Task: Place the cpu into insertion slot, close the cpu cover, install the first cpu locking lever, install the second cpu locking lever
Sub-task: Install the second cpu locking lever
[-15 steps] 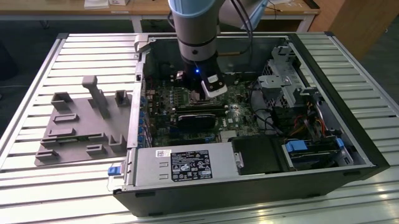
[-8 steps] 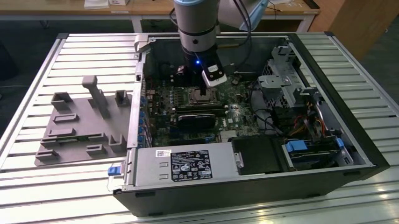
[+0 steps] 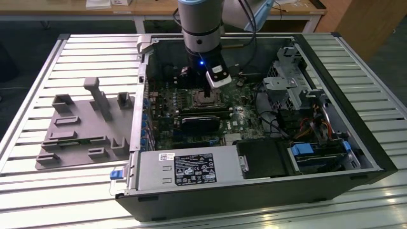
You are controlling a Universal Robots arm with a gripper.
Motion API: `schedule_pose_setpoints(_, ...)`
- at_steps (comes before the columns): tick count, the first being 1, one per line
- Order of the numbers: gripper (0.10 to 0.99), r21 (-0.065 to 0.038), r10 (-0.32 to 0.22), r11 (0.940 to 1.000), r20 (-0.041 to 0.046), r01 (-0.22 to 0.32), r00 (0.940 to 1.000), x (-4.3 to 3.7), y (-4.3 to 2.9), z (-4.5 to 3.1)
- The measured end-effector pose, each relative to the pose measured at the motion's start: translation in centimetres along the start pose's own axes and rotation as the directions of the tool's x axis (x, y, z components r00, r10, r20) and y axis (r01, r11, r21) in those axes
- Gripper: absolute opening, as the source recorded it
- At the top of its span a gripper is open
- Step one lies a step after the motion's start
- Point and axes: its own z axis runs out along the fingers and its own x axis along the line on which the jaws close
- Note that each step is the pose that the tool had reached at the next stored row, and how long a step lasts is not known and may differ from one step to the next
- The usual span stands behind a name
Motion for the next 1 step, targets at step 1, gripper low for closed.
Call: schedule_pose_setpoints(1,0.102,0.0,0.0,1.0,0.0,0.0,1.0,0.0,0.0,0.0)
